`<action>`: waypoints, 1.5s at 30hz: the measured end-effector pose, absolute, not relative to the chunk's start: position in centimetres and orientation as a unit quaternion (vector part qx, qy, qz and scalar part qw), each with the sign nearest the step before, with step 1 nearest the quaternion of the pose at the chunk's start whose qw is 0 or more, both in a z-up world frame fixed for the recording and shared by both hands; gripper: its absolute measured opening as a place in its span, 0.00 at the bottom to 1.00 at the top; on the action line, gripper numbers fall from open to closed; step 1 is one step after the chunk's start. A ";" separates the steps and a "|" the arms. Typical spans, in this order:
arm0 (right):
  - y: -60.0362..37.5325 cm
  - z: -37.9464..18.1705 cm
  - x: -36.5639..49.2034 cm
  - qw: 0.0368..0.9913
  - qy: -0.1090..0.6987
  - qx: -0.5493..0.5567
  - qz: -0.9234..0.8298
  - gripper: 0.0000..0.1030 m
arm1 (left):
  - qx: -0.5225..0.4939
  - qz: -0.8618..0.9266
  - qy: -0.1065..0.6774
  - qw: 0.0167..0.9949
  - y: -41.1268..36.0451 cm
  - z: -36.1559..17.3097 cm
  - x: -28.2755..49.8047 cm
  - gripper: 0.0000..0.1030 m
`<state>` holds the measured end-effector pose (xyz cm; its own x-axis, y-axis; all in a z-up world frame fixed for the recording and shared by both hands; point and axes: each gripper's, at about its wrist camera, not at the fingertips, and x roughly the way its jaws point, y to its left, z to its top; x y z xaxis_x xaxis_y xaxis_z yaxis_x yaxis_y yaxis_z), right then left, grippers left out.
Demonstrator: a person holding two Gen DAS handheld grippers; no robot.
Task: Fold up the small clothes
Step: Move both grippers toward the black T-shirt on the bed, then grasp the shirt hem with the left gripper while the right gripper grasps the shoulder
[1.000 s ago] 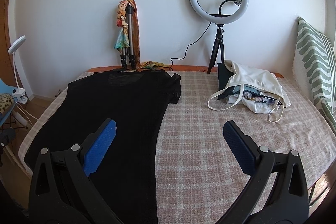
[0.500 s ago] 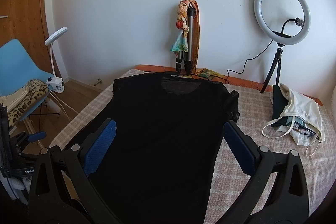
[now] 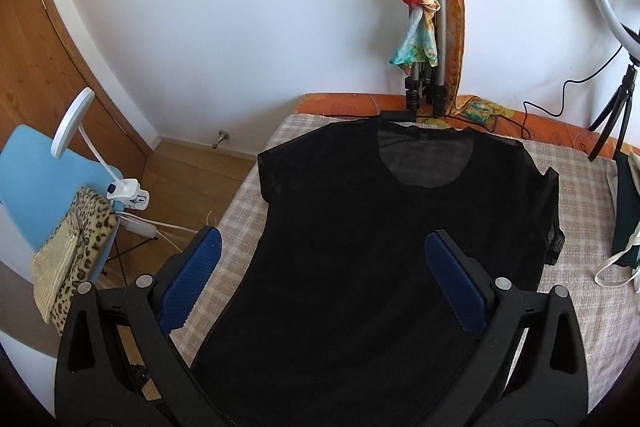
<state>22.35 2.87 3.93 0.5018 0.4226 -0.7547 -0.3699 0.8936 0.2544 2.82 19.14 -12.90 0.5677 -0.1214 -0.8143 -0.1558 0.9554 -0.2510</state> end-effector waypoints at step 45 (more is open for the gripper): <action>24.2 -14.2 39.7 0.845 0.468 -0.143 0.216 0.05 | -0.221 -0.069 0.460 0.857 19.9 -14.5 5.3 0.01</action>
<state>39.66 24.24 -14.17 0.4694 0.2311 -0.8522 -0.4978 0.8664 -0.0392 5.26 19.88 -14.51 0.5668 -0.3216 -0.7585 -0.0858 0.8926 -0.4425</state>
